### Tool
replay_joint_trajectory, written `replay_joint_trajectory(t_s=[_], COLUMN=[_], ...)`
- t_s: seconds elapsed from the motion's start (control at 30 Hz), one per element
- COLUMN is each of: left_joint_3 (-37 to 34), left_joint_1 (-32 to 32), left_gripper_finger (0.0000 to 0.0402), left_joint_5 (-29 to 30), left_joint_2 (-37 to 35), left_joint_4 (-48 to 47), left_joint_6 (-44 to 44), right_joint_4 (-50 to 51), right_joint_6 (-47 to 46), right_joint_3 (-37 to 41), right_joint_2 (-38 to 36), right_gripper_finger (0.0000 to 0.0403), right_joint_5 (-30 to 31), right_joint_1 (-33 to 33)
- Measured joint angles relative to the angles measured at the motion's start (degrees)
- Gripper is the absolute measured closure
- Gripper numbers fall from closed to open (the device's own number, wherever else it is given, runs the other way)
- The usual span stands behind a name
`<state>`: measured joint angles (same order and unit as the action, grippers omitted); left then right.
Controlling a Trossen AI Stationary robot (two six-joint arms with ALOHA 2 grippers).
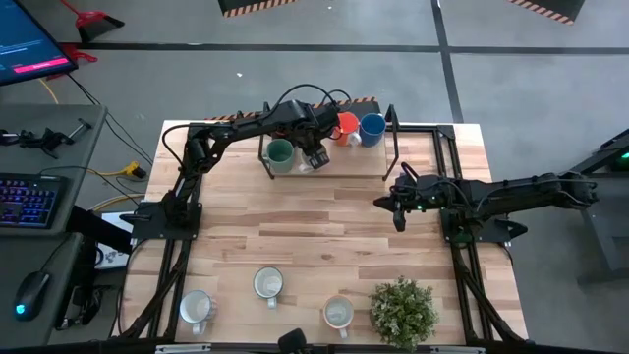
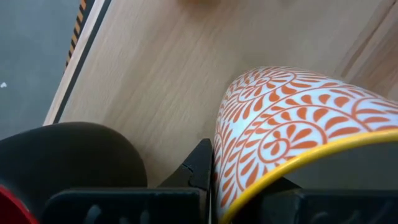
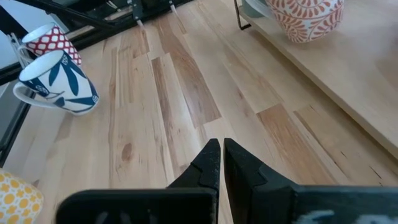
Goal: Place coffee mugs
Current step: Put the orange pattern mug on the shelf
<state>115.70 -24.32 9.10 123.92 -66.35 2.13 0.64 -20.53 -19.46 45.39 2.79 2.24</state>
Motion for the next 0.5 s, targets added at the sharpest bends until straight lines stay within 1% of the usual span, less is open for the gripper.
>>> replay_joint_trajectory(t_s=[0.37,0.5], left_joint_3=[0.0,0.0], left_joint_1=[0.0,0.0], left_gripper_finger=[0.0386,0.0374], left_joint_5=[0.0,0.0], left_joint_2=[0.0,0.0], left_joint_4=[0.0,-0.1], left_joint_6=[-0.5,-0.3], right_joint_4=[0.4,0.4], right_joint_6=[0.0,0.0], right_joint_3=[0.0,0.0], right_joint_2=[0.0,0.0], right_gripper_finger=[0.0401,0.0401], right_joint_5=[0.0,0.0], right_joint_1=[0.0,0.0])
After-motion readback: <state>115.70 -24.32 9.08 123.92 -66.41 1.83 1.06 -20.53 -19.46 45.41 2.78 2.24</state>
